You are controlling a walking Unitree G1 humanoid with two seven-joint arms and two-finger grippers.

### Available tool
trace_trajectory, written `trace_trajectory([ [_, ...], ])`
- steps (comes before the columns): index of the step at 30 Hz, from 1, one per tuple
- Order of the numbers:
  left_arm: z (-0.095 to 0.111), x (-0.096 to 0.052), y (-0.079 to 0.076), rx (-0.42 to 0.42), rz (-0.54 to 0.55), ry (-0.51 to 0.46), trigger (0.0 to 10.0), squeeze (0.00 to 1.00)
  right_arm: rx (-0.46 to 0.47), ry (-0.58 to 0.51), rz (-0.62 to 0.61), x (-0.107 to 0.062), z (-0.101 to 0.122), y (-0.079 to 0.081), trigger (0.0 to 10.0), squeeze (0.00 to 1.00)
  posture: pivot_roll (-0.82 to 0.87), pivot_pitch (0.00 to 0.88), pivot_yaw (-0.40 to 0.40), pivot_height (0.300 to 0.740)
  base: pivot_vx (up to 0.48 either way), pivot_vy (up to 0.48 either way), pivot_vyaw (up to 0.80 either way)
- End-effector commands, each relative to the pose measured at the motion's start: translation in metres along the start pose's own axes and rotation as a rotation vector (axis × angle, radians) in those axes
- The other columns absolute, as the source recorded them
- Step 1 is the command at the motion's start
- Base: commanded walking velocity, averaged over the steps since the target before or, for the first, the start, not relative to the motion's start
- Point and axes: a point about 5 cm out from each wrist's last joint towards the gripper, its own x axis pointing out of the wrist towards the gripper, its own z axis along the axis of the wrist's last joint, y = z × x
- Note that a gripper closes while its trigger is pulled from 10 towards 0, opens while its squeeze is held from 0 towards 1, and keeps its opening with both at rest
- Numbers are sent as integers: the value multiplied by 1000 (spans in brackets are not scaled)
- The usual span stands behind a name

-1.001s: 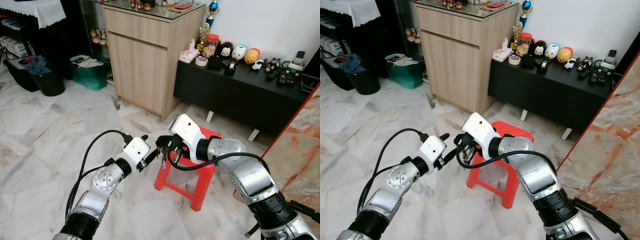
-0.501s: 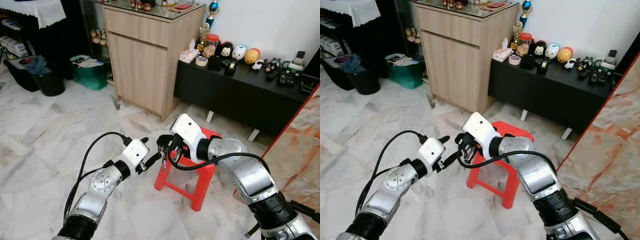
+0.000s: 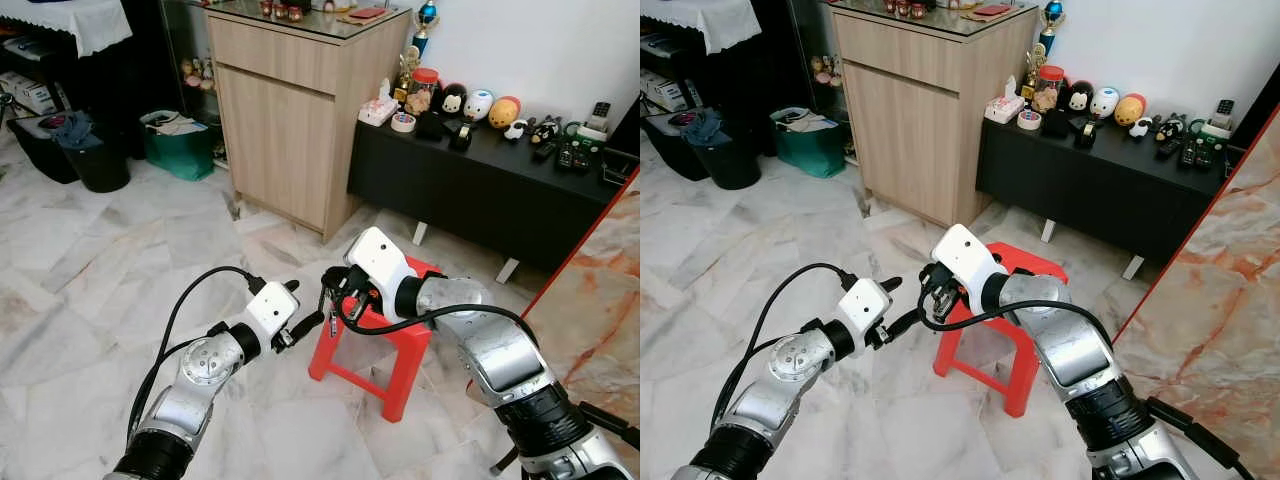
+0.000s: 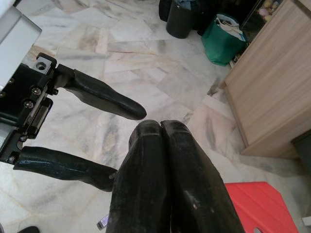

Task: Hang keys on a hook

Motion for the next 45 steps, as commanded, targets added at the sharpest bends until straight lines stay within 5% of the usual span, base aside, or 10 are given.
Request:
trace_trajectory([
  [1, 10, 1, 1, 15, 1, -39, 10000, 0, 6, 6, -7, 0, -2, -2, 10000, 0, 72, 0, -96, 740, 0, 0, 0],
  [25, -2, -1, 9, 92, 54, 58, 10000, 0, 21, -5, -41, 1, 1, -6, 10000, 0, 76, 0, -99, 740, 0, 0, 0],
  [45, 1, 2, 7, 69, 60, 42, 10000, 0, 35, -46, -40, 7, 14, -2, 10000, 0, 69, 0, -100, 740, 0, 0, 0],
])
